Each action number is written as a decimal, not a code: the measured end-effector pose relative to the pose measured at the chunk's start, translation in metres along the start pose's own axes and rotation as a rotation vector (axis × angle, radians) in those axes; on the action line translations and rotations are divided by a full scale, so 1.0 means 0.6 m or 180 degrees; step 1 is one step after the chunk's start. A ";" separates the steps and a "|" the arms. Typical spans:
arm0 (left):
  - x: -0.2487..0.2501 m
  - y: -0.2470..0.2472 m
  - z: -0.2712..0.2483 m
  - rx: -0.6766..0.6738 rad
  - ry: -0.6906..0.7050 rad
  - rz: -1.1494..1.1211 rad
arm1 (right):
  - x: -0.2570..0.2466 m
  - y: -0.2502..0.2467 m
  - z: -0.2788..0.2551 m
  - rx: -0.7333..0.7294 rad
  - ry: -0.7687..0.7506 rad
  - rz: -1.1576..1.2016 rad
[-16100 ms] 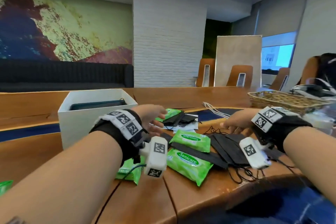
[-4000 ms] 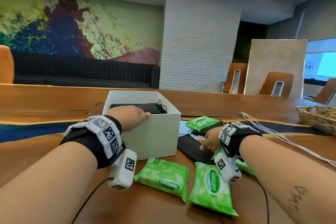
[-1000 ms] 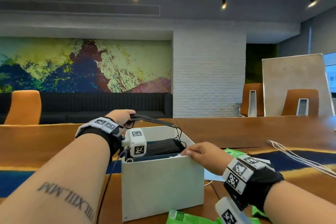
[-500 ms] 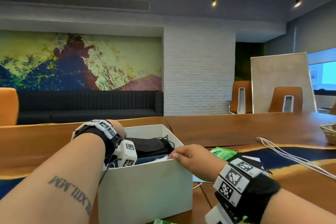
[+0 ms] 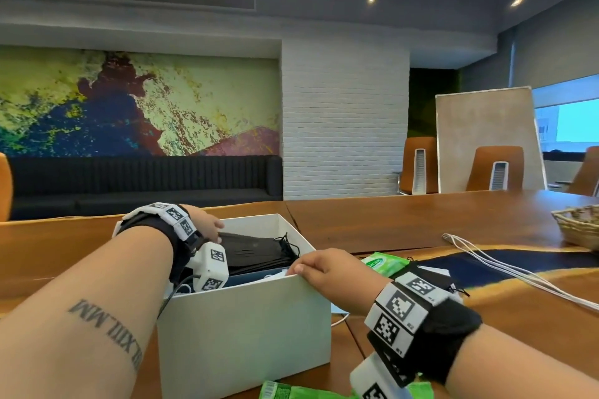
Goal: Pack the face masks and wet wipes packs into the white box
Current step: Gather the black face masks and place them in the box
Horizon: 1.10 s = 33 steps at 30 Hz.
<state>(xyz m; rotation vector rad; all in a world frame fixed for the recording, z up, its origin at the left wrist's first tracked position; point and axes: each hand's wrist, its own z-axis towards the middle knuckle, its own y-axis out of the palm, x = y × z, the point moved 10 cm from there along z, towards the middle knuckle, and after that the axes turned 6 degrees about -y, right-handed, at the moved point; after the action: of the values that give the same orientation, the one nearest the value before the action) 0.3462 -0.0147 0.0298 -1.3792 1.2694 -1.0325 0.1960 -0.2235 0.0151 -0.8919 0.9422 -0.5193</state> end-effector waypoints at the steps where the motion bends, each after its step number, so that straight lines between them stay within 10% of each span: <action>1: 0.003 -0.008 -0.006 -0.0008 0.0009 -0.0180 | 0.000 0.000 0.001 0.0001 0.0008 0.0006; 8: -0.045 -0.079 -0.087 -0.0100 -0.0093 -0.2950 | -0.003 0.001 0.001 -0.0027 0.0009 0.0077; 13: -0.039 -0.090 -0.157 -0.0265 0.0239 -0.3535 | -0.009 -0.036 -0.028 0.0251 -0.0027 0.0585; 19: 0.043 -0.015 -0.272 -0.0311 0.0799 -0.2644 | 0.070 -0.163 -0.120 0.0871 0.0559 0.0230; 25: 0.076 0.067 -0.310 0.0207 0.0740 -0.1024 | 0.161 -0.168 -0.231 -0.0331 0.1516 -0.1063; 33: 0.067 0.083 -0.298 0.1149 0.0517 -0.0733 | 0.255 -0.121 -0.299 -0.1448 0.2076 -0.1725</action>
<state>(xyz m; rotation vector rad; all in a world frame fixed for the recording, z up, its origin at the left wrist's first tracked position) 0.1664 -0.0730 0.0122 -1.1962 0.9891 -1.4786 0.1189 -0.4492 -0.0472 -1.4470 1.4479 -1.1316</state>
